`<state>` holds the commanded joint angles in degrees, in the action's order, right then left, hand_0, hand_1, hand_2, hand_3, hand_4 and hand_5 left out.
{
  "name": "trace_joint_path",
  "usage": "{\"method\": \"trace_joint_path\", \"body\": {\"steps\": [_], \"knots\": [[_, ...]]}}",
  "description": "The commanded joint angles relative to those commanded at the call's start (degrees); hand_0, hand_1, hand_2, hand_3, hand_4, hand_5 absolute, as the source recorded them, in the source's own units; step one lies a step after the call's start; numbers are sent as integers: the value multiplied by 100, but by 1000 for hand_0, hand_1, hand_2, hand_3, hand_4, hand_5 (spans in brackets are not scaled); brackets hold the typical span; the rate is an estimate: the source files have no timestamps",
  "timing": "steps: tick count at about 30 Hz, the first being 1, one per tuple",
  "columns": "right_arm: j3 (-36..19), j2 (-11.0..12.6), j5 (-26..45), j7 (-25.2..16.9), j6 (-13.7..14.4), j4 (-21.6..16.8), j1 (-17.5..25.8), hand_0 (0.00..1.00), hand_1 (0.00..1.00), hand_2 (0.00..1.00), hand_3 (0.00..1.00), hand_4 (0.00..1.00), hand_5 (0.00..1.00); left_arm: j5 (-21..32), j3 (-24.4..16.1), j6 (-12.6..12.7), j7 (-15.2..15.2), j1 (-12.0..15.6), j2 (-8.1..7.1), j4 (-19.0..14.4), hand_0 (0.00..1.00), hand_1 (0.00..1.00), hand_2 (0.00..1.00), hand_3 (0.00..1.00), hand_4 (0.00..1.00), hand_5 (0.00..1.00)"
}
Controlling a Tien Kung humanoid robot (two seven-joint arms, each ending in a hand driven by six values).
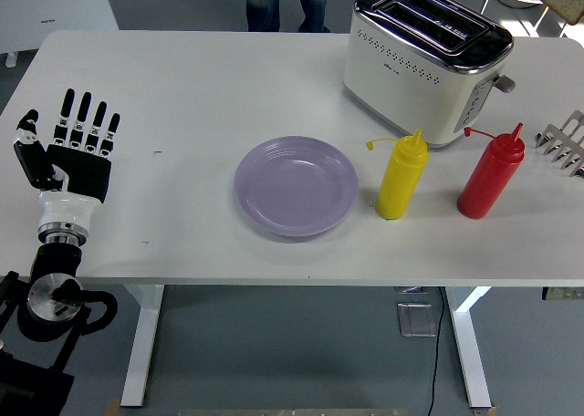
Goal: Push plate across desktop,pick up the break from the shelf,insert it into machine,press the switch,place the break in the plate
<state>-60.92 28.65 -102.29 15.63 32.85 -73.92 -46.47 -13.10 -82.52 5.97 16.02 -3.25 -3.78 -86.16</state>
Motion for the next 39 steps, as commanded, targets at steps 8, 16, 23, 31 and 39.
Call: {"method": "trace_joint_path", "body": {"steps": [8, 16, 23, 31, 39], "knots": [[481, -431, 482, -9, 54, 640, -671, 331, 348, 404, 499, 386, 2, 22, -589, -70, -12, 296, 55, -53, 885, 889, 878, 777, 548, 998], [854, -886, 781, 10, 1, 1203, -1172, 325, 344, 402, 498, 378, 2, -6, -873, -70, -8, 371, 70, -81, 884, 889, 877, 776, 549, 998], [1103, -1255, 778, 319, -93, 1620, -1582, 324, 340, 398, 498, 373, 2, -22, -794, -69, -17, 327, 72, -76, 884, 889, 877, 776, 551, 998], [1367, -1713, 828, 444, -70, 2282, -1970, 322, 339, 397, 497, 370, 2, -42, -742, -58, -9, 292, 71, -79, 884, 888, 877, 776, 551, 998], [1504, -1947, 791, 448, 34, 2833, -2067, 321, 337, 395, 496, 367, 2, -52, -734, -58, -3, 269, 79, -76, 885, 889, 877, 777, 551, 998]]}}
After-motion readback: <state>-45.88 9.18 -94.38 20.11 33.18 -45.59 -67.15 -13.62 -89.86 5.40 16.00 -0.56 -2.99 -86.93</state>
